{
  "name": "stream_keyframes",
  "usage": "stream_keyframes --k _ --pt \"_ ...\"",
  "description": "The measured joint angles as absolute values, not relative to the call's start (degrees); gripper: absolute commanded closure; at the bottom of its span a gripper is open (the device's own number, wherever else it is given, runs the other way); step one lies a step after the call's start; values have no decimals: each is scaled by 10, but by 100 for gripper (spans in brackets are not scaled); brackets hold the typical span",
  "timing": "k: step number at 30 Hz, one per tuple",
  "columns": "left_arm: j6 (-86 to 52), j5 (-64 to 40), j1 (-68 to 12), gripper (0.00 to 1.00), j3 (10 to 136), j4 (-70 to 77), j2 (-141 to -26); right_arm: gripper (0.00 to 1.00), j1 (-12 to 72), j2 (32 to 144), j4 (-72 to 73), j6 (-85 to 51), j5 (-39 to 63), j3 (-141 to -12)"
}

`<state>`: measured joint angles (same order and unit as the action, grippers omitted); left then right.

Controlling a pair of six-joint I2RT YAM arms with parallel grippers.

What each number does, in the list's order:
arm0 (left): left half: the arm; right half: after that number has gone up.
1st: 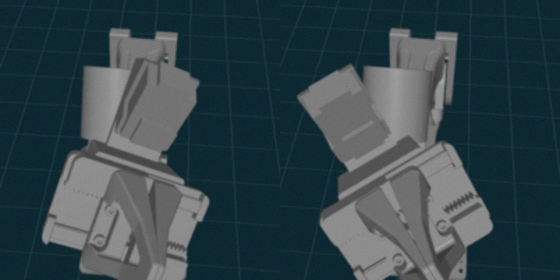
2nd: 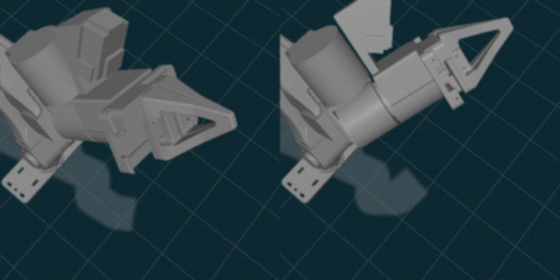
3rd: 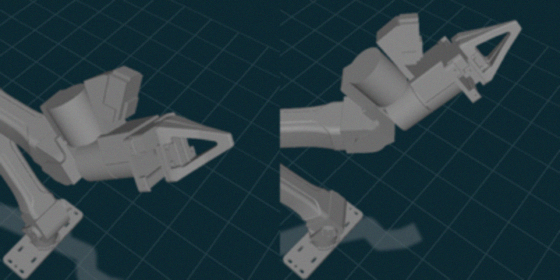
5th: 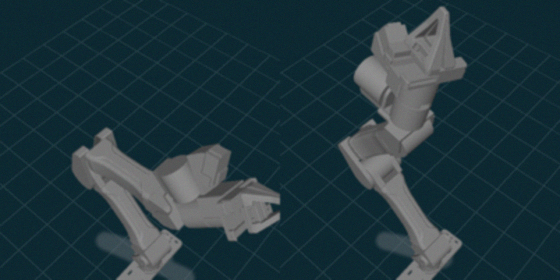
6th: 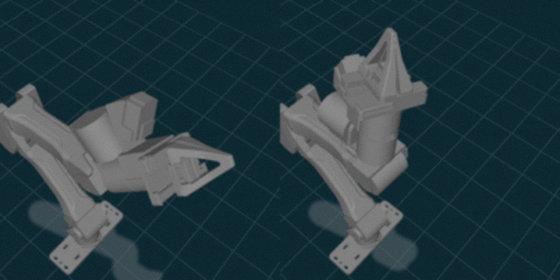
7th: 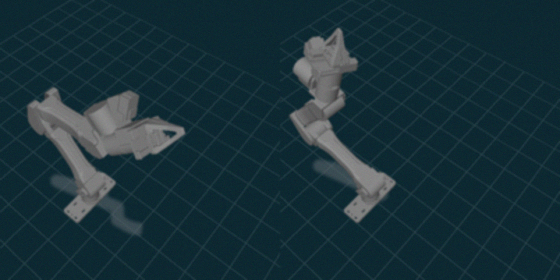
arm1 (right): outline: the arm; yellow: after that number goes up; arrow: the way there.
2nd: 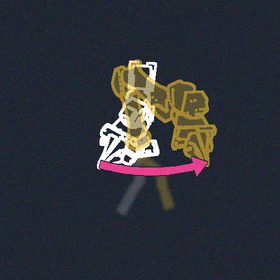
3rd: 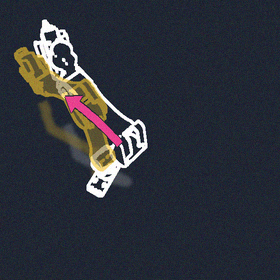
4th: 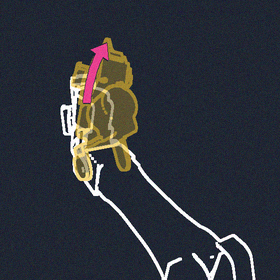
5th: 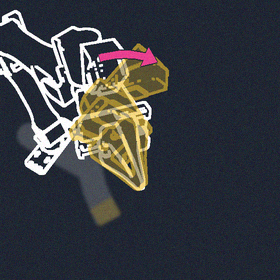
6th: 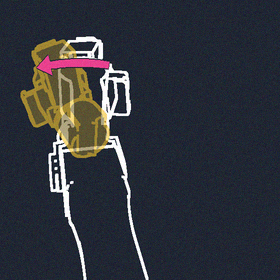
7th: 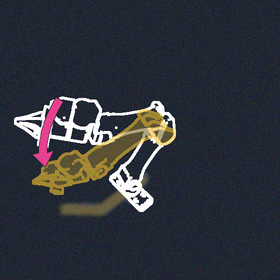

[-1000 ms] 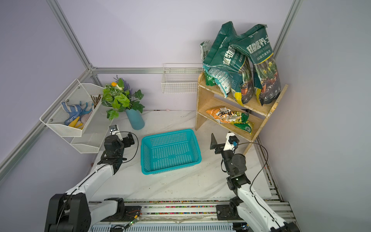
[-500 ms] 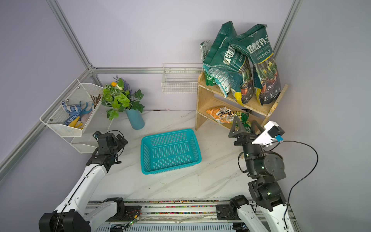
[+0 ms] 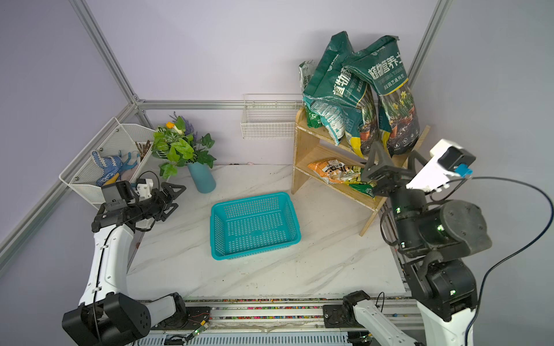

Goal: Take down the fertilizer bag from the shelf
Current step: Pick up the fertilizer bag from the shelf.

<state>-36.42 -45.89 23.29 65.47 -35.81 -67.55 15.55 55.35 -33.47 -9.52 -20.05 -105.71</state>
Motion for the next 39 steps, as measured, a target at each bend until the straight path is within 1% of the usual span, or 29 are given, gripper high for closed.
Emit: stream_keyframes --k 3,6,9,12,14,22,26,29,31,35,39 --pt "-349 -449 232 0 648 -378 -650 4 156 630 -379 -66 -257 -1151" --pt "-328 -408 212 0 648 -400 -605 9 156 681 -420 -43 -303 -1188" --pt "-303 -363 179 0 642 -415 -548 16 156 737 -448 -22 -328 -1233" --pt "-282 -340 168 0 617 -426 -508 16 156 788 -463 -4 -347 -1278" --pt "-272 -336 168 0 603 -434 -502 17 154 814 -469 7 -358 -1303" --pt "-247 -340 168 0 580 -452 -515 21 104 858 -473 22 -366 -1341" --pt "-243 -342 168 0 580 -453 -509 22 60 862 -473 13 -341 -1341" --pt "-243 -345 168 0 580 -453 -509 21 36 867 -474 7 -303 -1345" --pt "-243 -345 168 0 580 -453 -508 19 33 877 -473 4 -276 -1353" --pt "-243 -345 168 0 580 -453 -508 12 33 912 -471 1 -236 -1364" --pt "-243 -345 168 0 580 -453 -508 4 32 942 -461 -3 -231 -1365"
